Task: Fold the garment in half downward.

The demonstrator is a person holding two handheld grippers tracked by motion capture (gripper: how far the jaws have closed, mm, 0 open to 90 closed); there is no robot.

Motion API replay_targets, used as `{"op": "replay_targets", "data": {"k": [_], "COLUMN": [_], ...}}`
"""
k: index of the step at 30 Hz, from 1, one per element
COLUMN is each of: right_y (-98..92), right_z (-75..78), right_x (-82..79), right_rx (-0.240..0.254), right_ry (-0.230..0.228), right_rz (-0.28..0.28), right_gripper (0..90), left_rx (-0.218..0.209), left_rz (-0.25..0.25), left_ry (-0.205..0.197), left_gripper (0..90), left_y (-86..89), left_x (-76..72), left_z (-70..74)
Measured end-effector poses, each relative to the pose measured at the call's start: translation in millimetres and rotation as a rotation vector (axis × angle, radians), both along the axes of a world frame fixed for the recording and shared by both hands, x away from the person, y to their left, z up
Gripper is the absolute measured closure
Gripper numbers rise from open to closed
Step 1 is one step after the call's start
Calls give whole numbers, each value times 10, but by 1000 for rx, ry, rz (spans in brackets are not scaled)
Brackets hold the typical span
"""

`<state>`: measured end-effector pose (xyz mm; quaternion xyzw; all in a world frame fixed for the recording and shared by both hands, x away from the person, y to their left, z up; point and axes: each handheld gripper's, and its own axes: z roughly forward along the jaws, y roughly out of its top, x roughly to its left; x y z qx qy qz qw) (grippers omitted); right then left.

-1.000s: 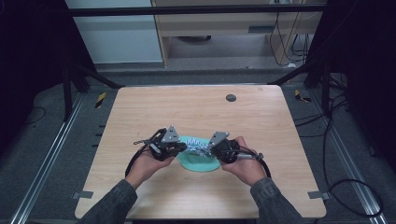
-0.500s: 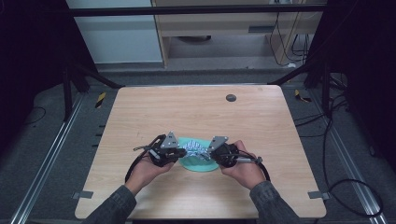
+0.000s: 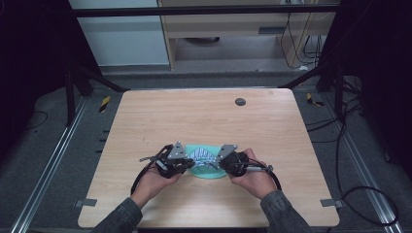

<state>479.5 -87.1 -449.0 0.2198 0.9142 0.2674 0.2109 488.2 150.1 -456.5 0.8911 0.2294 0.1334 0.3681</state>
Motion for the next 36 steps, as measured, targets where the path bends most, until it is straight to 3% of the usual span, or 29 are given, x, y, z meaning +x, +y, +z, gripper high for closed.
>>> {"op": "replay_targets", "data": {"k": [22, 31, 36], "right_y": [-41, -75, -128], "right_z": [-128, -128, -100], "right_x": [-146, -200, -249], "right_rx": [25, 24, 29], "right_ry": [17, 21, 23], "right_rz": [1, 7, -3], "right_gripper": [794, 774, 745], "left_rx": [-27, -55, -79], "left_rz": [-11, 9, 20], "left_ry": [12, -7, -27], "left_gripper": [813, 738, 739], "left_y": [54, 146, 233], "left_x": [-164, -225, -257], "left_z": [-147, -107, -1]}}
